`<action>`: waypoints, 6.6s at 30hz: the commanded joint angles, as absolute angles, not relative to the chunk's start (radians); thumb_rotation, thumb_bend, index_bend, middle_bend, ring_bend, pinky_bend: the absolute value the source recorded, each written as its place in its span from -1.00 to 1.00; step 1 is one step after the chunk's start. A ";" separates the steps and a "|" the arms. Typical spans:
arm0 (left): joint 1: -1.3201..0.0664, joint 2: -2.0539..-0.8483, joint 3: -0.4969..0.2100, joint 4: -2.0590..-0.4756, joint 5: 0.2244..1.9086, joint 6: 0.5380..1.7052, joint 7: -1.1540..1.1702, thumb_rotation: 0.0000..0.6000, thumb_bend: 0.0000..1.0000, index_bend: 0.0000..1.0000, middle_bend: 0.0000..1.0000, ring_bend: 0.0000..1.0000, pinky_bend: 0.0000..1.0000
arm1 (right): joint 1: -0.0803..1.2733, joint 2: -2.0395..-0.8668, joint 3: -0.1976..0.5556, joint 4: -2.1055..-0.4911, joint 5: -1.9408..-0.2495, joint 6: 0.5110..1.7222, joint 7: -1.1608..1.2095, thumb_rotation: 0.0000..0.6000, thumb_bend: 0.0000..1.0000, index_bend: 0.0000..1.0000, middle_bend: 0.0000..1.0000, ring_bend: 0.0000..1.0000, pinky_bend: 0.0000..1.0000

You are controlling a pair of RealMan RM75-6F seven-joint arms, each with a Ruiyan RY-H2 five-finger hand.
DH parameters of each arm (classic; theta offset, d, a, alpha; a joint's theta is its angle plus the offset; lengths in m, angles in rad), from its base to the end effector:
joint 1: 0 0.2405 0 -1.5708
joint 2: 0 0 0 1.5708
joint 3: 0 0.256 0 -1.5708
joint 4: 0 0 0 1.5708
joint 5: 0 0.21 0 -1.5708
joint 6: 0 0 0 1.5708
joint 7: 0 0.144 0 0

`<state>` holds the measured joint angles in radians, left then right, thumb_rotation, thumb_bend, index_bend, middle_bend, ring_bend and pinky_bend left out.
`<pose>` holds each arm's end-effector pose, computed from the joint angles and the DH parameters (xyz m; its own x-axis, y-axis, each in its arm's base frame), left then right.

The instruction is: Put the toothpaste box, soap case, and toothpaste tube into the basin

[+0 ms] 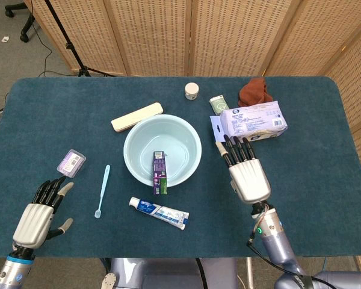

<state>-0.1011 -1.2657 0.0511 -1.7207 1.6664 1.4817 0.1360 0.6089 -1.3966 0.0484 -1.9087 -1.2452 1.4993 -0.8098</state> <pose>-0.2526 0.1577 0.0885 0.3038 0.0955 0.9479 0.9385 -0.2015 -0.2805 -0.1297 -0.2693 0.0668 0.5872 0.1220 0.8002 -0.7508 -0.2875 0.5947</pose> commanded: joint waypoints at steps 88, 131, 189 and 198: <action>-0.675 -1.232 -0.104 -1.524 0.694 0.831 0.552 1.00 -0.56 -1.00 -1.00 -1.00 -1.00 | 0.098 -1.299 -0.044 -1.666 -1.672 1.556 -0.315 1.00 -0.74 -1.00 -1.00 -1.00 -0.91; -0.664 -1.333 -0.061 -1.420 0.760 0.983 0.536 1.00 -0.30 0.03 -0.61 -0.53 -0.49 | 0.082 -1.301 -0.017 -1.662 -1.685 1.542 -0.290 1.00 -0.74 -1.00 -1.00 -1.00 -0.91; -0.775 -1.516 -0.254 -1.699 0.919 1.199 0.651 1.00 -0.53 -0.78 -1.00 -1.00 -0.84 | 0.078 -1.269 0.005 -1.672 -1.662 1.529 -0.207 1.00 -0.74 -1.00 -1.00 -1.00 -0.91; -0.770 -1.523 -0.258 -1.669 0.920 1.202 0.609 1.00 -0.73 -1.00 -1.00 -1.00 -0.93 | 0.079 -1.272 0.004 -1.671 -1.660 1.522 -0.214 1.00 -0.74 -1.00 -1.00 -1.00 -0.91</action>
